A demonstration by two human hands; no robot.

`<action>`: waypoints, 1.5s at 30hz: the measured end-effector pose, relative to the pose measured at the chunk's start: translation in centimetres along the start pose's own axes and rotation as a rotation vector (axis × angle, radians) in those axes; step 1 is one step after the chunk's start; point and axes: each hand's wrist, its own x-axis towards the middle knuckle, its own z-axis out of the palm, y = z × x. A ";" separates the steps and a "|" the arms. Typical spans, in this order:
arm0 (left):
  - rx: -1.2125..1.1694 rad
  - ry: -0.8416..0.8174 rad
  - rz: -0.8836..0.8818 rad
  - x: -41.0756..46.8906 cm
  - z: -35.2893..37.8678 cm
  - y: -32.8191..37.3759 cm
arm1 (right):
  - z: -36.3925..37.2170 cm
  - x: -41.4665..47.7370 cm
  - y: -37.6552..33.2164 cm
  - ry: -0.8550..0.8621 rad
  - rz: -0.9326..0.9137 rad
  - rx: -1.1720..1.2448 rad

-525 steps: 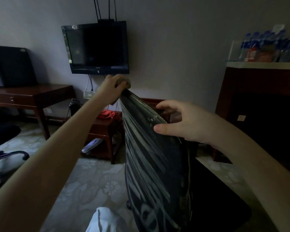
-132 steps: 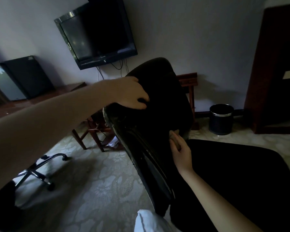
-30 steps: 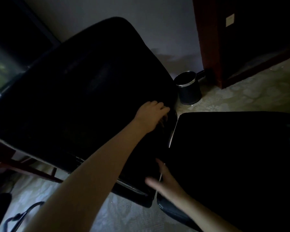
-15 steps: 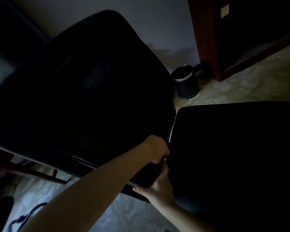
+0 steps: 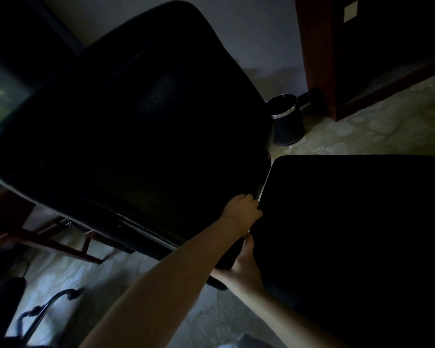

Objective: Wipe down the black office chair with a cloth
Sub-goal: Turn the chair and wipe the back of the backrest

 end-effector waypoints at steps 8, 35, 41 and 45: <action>-0.005 -0.194 0.086 -4.9 1.8 3.6 | -2.1 -0.9 0.5 0.030 0.109 0.155; -0.494 0.362 -0.425 -16.8 -6.2 -5.1 | 0.6 -0.1 -13.0 -0.074 -0.316 0.346; -0.288 0.454 -0.722 -20.8 -9.0 -9.8 | 0.4 0.0 -14.9 0.012 -0.156 0.400; -0.136 0.465 -0.957 -22.7 -10.4 -12.8 | 0.4 -0.4 -15.4 0.050 -0.190 0.243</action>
